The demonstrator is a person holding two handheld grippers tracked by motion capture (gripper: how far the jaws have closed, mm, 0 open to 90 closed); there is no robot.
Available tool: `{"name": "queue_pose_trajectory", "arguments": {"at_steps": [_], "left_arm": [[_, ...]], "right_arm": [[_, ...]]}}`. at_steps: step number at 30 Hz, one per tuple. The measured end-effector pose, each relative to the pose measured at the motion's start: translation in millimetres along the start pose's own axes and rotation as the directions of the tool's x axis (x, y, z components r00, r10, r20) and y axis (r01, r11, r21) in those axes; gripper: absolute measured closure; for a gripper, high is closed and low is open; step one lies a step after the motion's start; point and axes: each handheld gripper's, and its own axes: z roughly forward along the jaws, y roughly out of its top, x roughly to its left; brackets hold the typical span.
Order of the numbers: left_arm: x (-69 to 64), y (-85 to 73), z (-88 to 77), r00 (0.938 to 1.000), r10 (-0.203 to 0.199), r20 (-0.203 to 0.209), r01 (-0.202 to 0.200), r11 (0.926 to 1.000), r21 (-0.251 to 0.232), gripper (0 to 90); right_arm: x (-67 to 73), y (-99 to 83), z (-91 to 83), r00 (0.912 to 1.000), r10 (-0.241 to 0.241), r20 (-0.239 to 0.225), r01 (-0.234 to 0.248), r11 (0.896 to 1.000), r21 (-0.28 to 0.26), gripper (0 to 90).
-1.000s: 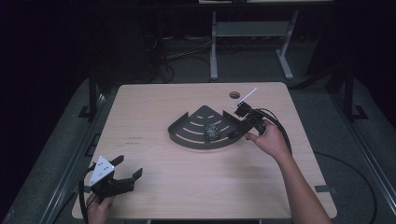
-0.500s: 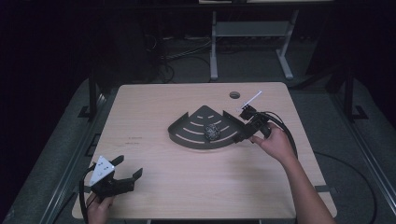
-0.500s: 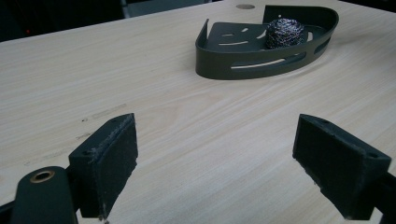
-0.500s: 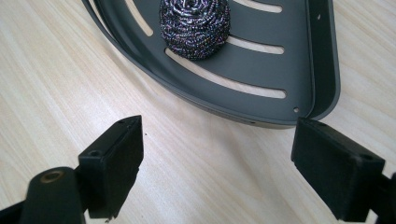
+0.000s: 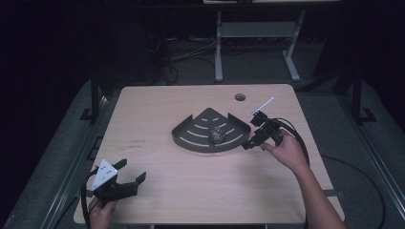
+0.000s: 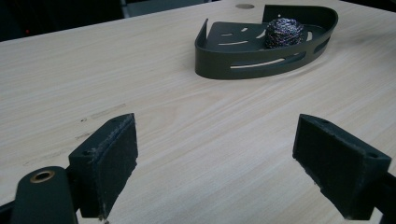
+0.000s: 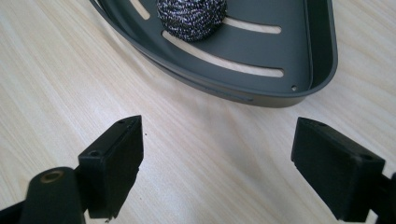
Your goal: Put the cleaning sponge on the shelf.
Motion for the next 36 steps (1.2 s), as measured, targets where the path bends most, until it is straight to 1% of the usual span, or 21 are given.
{"name": "queue_pose_trajectory", "arguments": {"at_steps": [3, 5, 14, 36], "left_arm": [[0.0, -0.1, 0.2, 1.0000, -0.002, 0.000, 0.002, 1.0000, 0.000, 13.2], [-0.2, 0.0, 0.3, 1.0000, -0.003, 0.000, 0.003, 1.0000, 0.000, 13.3], [-0.7, 0.0, 0.5, 1.0000, -0.002, 0.002, 0.002, 1.0000, 0.001, 13.3], [-1.8, 0.0, 1.9, 1.0000, 0.002, 0.002, -0.002, 1.0000, 0.004, 13.3]], "right_arm": [[-0.7, -4.2, 0.2, 1.0000, -0.001, -0.001, 0.001, 1.000, -0.004, 16.3], [-1.3, -7.2, 0.2, 1.0000, 0.008, 0.000, -0.008, 1.000, -0.001, 16.3], [-3.5, -20.0, 0.3, 0.9999, 0.017, -0.003, -0.017, 1.000, -0.007, 16.3], [-8.6, -55.9, 1.3, 0.9983, 0.057, -0.011, -0.057, 0.998, -0.013, 16.4]]}}
